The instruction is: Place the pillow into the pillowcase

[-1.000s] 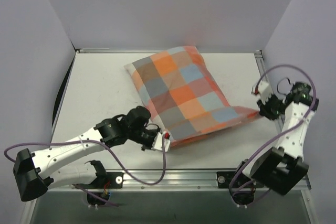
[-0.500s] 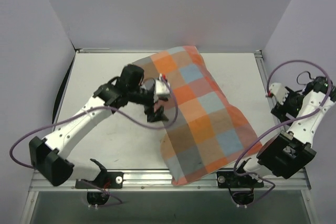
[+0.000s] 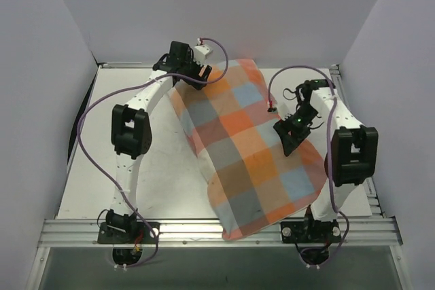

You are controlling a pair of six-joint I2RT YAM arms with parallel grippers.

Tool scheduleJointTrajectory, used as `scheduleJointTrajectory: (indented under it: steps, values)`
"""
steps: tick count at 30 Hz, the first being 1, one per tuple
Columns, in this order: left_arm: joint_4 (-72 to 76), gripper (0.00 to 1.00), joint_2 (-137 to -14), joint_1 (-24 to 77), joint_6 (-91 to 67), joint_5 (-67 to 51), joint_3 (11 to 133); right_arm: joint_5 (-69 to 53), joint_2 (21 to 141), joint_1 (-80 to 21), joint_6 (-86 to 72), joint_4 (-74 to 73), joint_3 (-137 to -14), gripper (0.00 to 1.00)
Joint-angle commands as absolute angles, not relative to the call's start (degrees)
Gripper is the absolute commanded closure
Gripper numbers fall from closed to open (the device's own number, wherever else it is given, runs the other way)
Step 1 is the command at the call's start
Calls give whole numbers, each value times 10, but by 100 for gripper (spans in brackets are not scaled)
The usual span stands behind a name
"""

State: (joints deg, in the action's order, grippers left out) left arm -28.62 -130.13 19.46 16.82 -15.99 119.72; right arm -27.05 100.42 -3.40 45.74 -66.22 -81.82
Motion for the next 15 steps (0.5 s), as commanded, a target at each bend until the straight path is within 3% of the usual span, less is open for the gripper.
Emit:
scheduleJointTrajectory:
  steps: [1,6,11,15]
  values:
    - [-370,16,-1375,171,185,-88,1316,-268,1076,-39,341,-711,-840,45]
    - [-424,31,-1354,153,247,-117,1215,-208,1197,-21,298,-665,-935,45]
    - [-429,44,-1204,149,279,-149,942,-155,1313,-22,273,-641,-1149,44]
    - [-441,47,-1084,131,258,-156,777,-125,1360,-49,268,-606,-1280,38]
